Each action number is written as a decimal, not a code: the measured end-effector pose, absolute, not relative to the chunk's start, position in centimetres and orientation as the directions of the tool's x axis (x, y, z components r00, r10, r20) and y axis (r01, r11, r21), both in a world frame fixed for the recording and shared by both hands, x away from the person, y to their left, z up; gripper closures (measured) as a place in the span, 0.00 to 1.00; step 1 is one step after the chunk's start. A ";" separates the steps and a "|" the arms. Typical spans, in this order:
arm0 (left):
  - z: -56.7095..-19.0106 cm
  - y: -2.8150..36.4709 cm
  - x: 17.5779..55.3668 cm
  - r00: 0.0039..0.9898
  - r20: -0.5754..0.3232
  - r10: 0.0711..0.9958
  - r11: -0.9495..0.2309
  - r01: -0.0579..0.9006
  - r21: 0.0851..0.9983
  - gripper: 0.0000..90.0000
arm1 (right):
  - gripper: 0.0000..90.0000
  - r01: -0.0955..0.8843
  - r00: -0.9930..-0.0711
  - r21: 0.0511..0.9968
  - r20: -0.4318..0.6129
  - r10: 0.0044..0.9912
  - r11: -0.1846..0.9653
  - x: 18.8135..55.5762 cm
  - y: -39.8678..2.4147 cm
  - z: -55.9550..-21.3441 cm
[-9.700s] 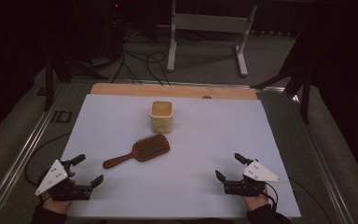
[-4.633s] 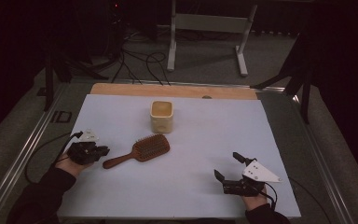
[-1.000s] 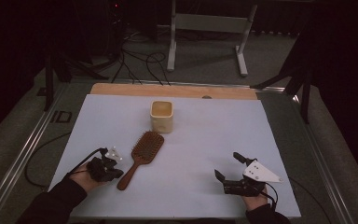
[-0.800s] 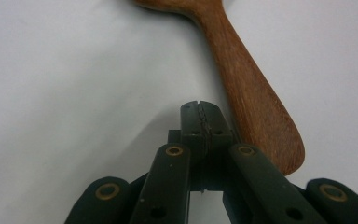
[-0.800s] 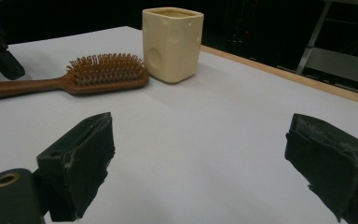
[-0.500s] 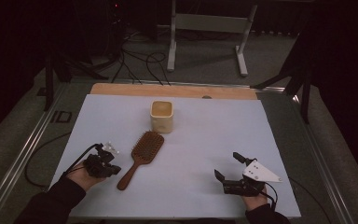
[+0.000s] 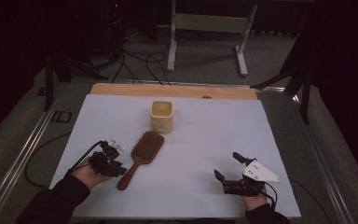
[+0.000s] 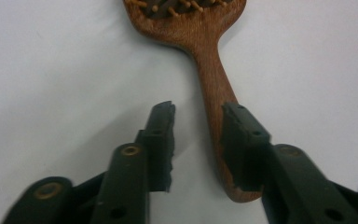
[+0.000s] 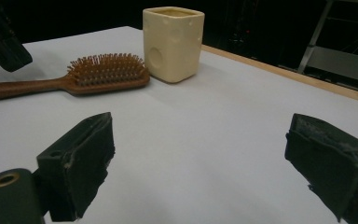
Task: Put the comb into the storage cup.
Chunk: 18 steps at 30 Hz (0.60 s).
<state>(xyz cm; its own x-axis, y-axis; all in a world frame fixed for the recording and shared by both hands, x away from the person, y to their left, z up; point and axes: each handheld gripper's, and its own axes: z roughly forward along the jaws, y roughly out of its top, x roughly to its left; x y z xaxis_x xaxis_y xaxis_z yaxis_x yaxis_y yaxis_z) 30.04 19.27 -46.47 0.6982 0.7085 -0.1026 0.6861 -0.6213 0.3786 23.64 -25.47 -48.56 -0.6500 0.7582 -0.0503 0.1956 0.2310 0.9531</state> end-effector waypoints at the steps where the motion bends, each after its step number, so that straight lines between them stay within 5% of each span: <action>1: -46.4 19.0 30.1 0.696 -0.100 0.711 -0.620 0.688 0.376 0.70 | 0.09 0.196 -0.651 0.953 -0.050 0.758 0.230 23.6 -25.5 -48.6; 18: -45.8 16.9 31.1 0.663 -0.063 0.746 -0.603 0.713 0.357 0.17 | 0.09 0.195 -0.654 0.953 -0.050 0.755 0.232 23.6 -25.5 -48.6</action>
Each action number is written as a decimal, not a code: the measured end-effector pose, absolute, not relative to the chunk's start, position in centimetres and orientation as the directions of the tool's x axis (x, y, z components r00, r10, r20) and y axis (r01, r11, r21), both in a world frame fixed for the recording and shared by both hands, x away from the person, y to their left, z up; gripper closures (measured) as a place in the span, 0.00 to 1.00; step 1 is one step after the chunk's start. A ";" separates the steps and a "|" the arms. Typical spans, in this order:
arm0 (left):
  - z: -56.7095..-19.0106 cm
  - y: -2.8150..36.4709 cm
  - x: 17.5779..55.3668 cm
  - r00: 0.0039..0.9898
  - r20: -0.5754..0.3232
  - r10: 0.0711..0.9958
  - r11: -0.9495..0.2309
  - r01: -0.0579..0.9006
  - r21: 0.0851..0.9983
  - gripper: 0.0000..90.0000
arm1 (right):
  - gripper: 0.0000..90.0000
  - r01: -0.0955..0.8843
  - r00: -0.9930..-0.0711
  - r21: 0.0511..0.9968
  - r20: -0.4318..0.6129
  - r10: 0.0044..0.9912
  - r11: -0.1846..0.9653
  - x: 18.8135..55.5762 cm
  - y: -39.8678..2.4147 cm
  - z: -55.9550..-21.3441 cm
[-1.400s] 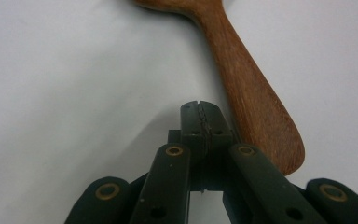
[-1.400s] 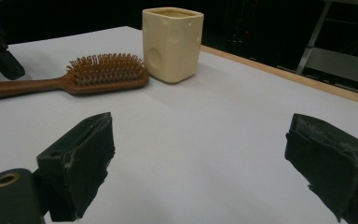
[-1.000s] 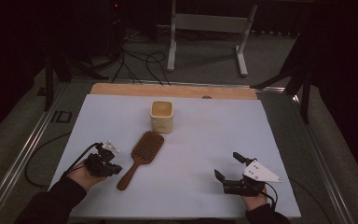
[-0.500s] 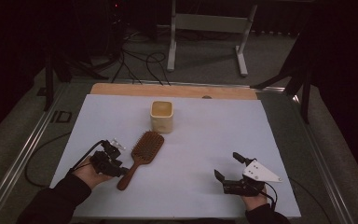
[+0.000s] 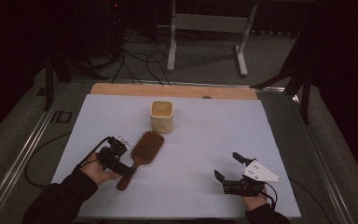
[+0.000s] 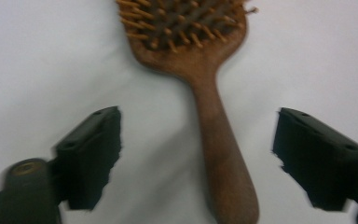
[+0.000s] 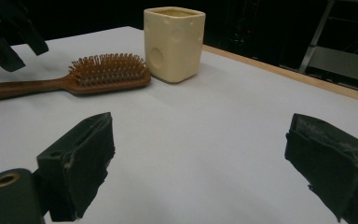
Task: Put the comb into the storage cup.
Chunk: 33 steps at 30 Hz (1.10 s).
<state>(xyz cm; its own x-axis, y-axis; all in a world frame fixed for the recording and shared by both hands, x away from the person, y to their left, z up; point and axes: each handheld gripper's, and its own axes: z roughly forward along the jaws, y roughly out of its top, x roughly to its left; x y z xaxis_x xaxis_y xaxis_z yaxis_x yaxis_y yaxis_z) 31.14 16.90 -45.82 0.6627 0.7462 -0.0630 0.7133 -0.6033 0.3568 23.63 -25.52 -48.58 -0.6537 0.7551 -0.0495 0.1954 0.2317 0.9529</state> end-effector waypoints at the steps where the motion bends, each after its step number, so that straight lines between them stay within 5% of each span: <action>1: -45.8 16.9 31.1 0.663 -0.063 0.746 -0.603 0.713 0.357 0.17 | 0.09 0.195 -0.654 0.953 -0.050 0.755 0.232 23.6 -25.5 -48.6; 7: -45.6 16.5 31.5 0.651 -0.058 0.757 -0.592 0.720 0.362 0.02 | 0.09 0.194 -0.654 0.953 -0.050 0.755 0.231 23.6 -25.5 -48.6; 33: -48.1 14.6 32.9 0.581 -0.079 0.810 -0.544 0.796 0.266 0.02 | 0.09 0.194 -0.655 0.952 -0.055 0.754 0.237 23.5 -25.3 -48.6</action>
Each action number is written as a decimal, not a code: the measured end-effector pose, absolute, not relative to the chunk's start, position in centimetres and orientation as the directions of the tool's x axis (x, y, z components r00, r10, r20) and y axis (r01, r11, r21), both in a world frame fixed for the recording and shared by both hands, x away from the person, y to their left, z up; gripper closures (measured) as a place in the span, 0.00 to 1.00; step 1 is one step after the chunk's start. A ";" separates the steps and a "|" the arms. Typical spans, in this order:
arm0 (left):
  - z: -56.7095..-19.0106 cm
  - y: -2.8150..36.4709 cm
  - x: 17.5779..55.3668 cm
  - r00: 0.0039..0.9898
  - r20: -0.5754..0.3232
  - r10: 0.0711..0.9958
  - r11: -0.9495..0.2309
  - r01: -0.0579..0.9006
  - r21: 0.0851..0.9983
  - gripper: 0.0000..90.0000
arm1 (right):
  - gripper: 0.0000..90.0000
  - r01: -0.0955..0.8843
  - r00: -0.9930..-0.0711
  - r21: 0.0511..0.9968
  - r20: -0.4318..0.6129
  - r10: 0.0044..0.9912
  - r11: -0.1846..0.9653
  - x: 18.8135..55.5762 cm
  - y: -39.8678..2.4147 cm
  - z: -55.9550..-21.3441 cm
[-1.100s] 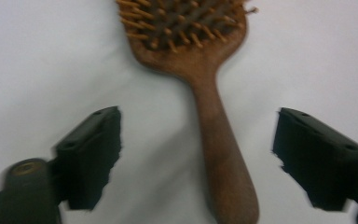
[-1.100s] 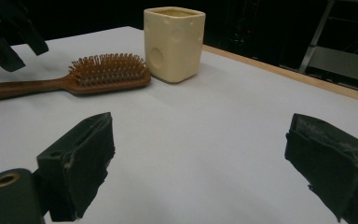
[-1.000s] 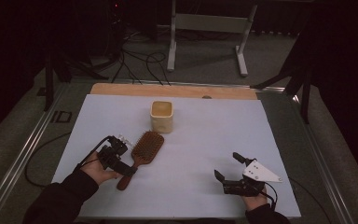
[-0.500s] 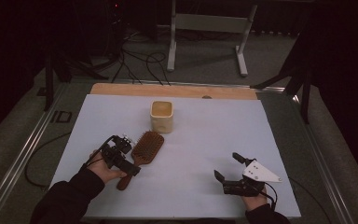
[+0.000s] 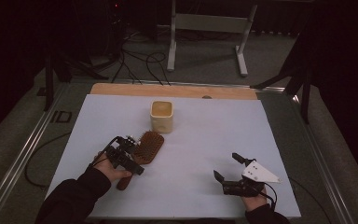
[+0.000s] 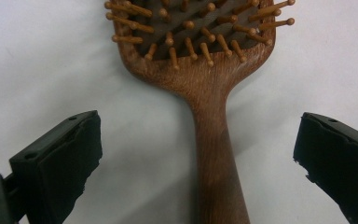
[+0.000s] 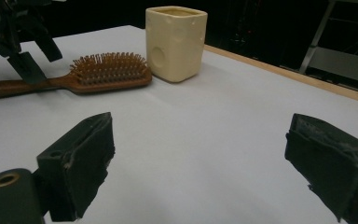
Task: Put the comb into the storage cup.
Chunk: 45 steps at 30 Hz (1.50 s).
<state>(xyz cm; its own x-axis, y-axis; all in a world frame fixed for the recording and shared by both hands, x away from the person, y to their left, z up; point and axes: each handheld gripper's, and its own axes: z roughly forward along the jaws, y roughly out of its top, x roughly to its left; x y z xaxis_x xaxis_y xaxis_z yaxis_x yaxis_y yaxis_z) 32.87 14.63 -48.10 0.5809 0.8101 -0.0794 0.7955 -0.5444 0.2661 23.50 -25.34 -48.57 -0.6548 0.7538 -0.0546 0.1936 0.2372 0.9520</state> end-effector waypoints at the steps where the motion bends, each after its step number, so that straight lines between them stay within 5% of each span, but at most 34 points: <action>1: -48.4 14.4 32.9 0.580 -0.077 0.811 -0.545 0.797 0.259 0.03 | 0.09 0.192 -0.656 0.952 -0.055 0.753 0.237 23.5 -25.3 -48.6; 5: -48.6 14.2 32.9 0.581 -0.073 0.810 -0.550 0.798 0.247 0.08 | 0.09 0.194 -0.657 0.952 -0.055 0.752 0.239 23.5 -25.3 -48.6; 6: -48.8 14.0 32.9 0.578 -0.049 0.814 -0.551 0.797 0.247 0.18 | 0.09 0.193 -0.655 0.952 -0.056 0.753 0.238 23.5 -25.3 -48.6; 14: -49.1 13.6 32.8 0.567 -0.021 0.823 -0.544 0.799 0.257 0.47 | 0.09 0.190 -0.655 0.952 -0.058 0.753 0.239 23.5 -25.4 -48.6; 24: -48.9 13.0 32.8 0.581 -0.005 0.814 -0.565 0.792 0.233 0.70 | 0.09 0.191 -0.653 0.952 -0.060 0.755 0.241 23.5 -25.4 -48.6; 33: -48.9 13.1 32.9 0.621 -0.008 0.784 -0.604 0.765 0.221 0.81 | 0.09 0.186 -0.653 0.952 -0.064 0.755 0.241 23.4 -25.4 -48.5; 45: -48.9 13.3 32.7 0.644 0.000 0.765 -0.624 0.742 0.245 0.82 | 0.09 0.188 -0.651 0.953 -0.061 0.757 0.239 23.4 -25.5 -48.5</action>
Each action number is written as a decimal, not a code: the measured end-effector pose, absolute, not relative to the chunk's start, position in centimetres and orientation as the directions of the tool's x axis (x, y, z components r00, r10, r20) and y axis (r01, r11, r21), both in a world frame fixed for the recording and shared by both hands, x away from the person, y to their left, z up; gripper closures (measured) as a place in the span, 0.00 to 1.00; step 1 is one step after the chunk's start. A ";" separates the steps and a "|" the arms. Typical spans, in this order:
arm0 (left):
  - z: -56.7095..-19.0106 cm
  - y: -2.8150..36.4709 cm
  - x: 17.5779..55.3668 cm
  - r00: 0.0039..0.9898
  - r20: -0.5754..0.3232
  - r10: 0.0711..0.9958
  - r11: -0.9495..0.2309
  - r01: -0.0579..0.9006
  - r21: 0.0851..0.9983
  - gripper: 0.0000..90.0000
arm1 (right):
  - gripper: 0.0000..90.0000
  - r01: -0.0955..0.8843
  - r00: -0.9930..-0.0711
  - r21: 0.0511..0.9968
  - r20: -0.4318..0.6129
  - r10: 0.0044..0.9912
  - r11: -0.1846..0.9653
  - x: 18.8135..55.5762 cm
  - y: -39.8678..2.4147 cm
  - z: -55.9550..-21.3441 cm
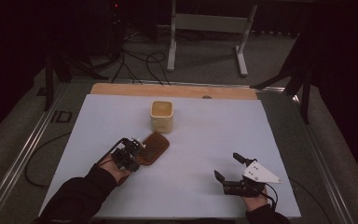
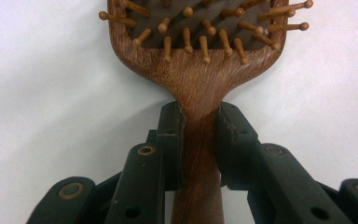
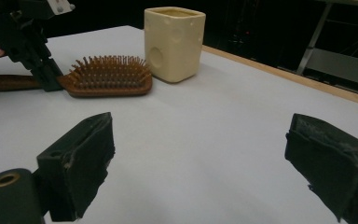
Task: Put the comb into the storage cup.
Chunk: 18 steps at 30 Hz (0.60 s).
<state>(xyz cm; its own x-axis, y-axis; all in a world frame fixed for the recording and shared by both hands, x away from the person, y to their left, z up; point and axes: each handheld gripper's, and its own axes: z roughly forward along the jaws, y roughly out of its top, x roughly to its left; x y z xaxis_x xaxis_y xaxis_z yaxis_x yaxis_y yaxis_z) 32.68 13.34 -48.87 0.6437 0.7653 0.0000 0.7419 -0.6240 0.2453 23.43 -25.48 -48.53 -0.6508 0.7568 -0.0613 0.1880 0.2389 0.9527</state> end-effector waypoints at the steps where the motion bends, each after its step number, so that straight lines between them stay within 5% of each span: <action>1: -48.9 13.3 32.5 0.648 0.007 0.761 -0.629 0.735 0.254 0.82 | 0.09 0.190 -0.650 0.953 -0.060 0.758 0.238 23.4 -25.5 -48.5; 18: -47.5 13.6 31.0 0.696 0.010 0.718 -0.658 0.674 0.335 0.82 | 0.09 0.189 -0.648 0.953 -0.060 0.759 0.237 23.5 -25.6 -48.6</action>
